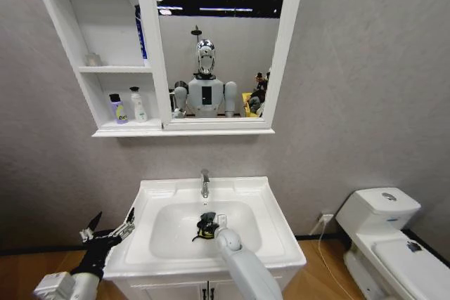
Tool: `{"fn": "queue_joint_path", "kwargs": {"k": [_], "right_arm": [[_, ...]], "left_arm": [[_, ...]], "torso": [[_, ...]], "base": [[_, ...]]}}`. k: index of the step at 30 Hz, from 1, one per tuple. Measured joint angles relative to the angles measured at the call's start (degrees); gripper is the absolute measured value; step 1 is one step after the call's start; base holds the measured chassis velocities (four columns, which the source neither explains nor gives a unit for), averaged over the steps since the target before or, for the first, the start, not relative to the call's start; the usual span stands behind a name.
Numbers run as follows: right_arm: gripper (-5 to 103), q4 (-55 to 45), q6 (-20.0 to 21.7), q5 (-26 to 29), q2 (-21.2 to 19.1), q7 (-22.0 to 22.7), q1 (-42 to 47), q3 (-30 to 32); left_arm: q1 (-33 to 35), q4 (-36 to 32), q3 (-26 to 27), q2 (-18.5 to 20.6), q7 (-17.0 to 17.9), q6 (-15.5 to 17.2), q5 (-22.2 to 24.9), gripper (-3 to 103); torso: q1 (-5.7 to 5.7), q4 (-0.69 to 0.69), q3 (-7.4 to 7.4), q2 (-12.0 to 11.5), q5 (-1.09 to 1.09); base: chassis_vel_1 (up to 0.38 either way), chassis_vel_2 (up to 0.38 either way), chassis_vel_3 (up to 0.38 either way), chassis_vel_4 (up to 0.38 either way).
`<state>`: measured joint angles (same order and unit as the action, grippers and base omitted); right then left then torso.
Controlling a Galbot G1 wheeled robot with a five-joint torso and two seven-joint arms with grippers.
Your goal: Move facial cleanser and shampoo from washbasin to cabinet, then wipe washbasin with towel.
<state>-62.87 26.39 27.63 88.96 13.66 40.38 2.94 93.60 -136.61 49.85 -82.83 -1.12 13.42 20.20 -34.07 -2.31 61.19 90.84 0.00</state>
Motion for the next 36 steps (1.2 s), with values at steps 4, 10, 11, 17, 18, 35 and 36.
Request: {"fn": "queue_joint_path", "kwargs": {"k": [4,10,11,17,18,35,36], "right_arm": [[2,-1.6,1.0,0.6,-1.6,0.6,0.5,1.0],[2,-1.8,1.2,0.5,-2.0,0.5,0.7,0.9],[2,-1.5,1.2,0.5,-1.6,0.4,0.6,0.7],[2,2.1,0.6,-0.2,2.2,0.0,-0.7,-0.7],[2,2.5,0.5,-0.4,2.7,0.0,-1.0,-0.9],[2,-3.7,3.5,1.0,-1.2,2.1,1.9,-0.9],[2,-5.7,4.4,1.9,-2.4,2.6,2.6,-0.9]], "left_arm": [[0.0,0.0,0.0,0.0,0.0,0.0,0.0,100],[0.0,0.0,0.0,0.0,0.0,0.0,0.0,100],[0.0,0.0,0.0,0.0,0.0,0.0,0.0,100],[0.0,0.0,0.0,0.0,0.0,0.0,0.0,100],[0.0,0.0,0.0,0.0,0.0,0.0,0.0,100],[0.0,0.0,0.0,0.0,0.0,0.0,0.0,100],[0.0,0.0,0.0,0.0,0.0,0.0,0.0,100]], "torso": [[0.0,0.02,0.0,0.0,0.0],[0.0,-0.01,0.0,0.0,-0.01],[0.0,-0.02,-0.01,0.0,-0.01],[0.0,0.02,-0.01,0.0,-0.01],[0.0,0.02,0.0,0.0,-0.01],[0.0,0.0,-0.01,0.0,0.01],[0.0,0.0,-0.01,0.0,0.01]], "base": [[0.0,0.0,0.0,0.0],[0.0,0.0,0.0,0.0],[0.0,0.0,0.0,0.0],[0.0,0.0,0.0,0.0],[0.0,0.0,0.0,0.0],[0.0,0.0,0.0,0.0],[0.0,0.0,0.0,0.0]]}}
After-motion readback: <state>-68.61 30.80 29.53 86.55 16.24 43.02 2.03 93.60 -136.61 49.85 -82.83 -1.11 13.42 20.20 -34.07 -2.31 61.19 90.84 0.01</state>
